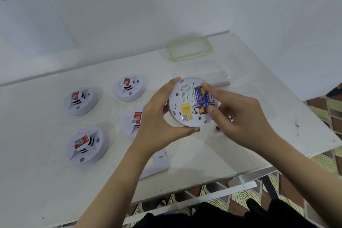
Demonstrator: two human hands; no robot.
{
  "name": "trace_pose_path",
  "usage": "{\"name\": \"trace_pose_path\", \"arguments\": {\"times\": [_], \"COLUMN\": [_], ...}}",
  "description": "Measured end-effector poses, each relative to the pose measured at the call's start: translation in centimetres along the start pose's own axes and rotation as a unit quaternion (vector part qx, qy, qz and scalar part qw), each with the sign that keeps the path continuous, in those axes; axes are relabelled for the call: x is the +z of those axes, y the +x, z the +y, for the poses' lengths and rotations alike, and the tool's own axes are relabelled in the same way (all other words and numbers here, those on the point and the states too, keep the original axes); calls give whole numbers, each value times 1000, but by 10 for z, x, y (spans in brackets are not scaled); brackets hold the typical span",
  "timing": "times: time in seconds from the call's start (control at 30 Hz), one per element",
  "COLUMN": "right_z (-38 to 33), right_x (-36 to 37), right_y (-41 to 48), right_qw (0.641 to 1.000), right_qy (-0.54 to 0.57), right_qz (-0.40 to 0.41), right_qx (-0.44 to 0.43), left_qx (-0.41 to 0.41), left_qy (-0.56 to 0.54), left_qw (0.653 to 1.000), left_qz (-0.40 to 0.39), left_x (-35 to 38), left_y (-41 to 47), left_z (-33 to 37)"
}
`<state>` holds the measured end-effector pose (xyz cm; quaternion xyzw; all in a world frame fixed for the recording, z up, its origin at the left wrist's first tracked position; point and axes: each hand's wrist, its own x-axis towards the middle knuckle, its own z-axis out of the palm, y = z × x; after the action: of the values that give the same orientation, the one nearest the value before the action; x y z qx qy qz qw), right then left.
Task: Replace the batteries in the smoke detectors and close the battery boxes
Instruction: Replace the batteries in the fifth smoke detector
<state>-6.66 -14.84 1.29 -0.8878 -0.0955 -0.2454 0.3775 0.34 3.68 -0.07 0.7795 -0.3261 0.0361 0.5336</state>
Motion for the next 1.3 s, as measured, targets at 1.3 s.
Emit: {"name": "trace_pose_path", "arguments": {"times": [1.3], "right_z": [2], "right_x": [-18], "right_y": [4], "right_qw": [973], "right_qy": [94], "right_qz": [159], "right_qx": [138], "left_qx": [-9], "left_qy": [-23], "left_qw": [999], "left_qz": [-22], "left_x": [19], "left_y": [7], "left_z": [-10]}}
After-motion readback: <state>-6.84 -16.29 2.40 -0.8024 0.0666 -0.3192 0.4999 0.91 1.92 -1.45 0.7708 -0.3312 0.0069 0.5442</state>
